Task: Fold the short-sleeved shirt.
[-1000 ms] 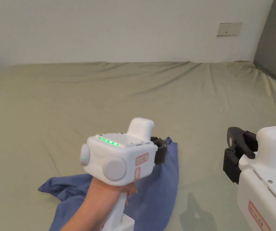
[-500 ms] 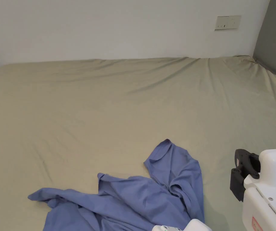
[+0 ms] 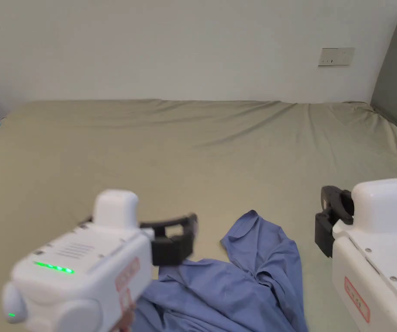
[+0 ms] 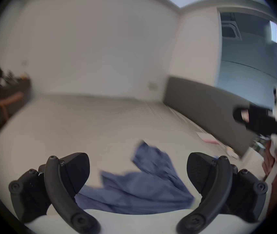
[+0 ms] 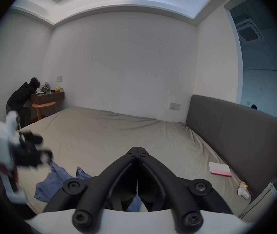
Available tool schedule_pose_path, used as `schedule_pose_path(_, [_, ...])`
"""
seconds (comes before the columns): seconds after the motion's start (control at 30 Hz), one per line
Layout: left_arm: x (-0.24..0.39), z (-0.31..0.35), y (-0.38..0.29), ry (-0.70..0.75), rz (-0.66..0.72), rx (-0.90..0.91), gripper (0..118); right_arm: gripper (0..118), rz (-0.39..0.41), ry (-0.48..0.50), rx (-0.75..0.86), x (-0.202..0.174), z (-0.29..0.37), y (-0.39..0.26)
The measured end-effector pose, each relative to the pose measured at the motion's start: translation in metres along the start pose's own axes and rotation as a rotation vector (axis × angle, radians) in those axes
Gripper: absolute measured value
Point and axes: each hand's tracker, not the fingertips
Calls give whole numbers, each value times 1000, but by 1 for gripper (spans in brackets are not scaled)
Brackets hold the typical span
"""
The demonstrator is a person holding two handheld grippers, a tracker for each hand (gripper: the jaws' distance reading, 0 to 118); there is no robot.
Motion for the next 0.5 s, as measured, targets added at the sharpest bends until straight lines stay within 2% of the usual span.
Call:
schedule_pose_path(0.07, [-9,24,23,151,-92,88,108,1,-3,27,37,-9,4,11])
schedule_pose_path(0.13, [-13,46,39,247,-167,160,91,1,16,44,53,-20,6,22])
schedule_pose_path(0.23, [-14,73,47,324,-168,233,64,1,79,47,97,-39,11,33])
schedule_pose_path(0.27, [-14,80,48,330,-163,243,53,1,93,51,107,-46,12,37])
schedule_pose_path(0.3, [-14,84,46,330,-164,248,33,1,100,57,112,-50,14,40])
schedule_pose_path(0.37, [-11,89,42,367,-193,264,4,1,101,76,122,-60,16,44])
schedule_pose_path(0.4, [-10,91,40,388,-209,274,0,1,98,84,126,-64,16,45])
schedule_pose_path(0.5, [-6,94,33,381,-211,264,0,1,107,101,132,-75,17,48])
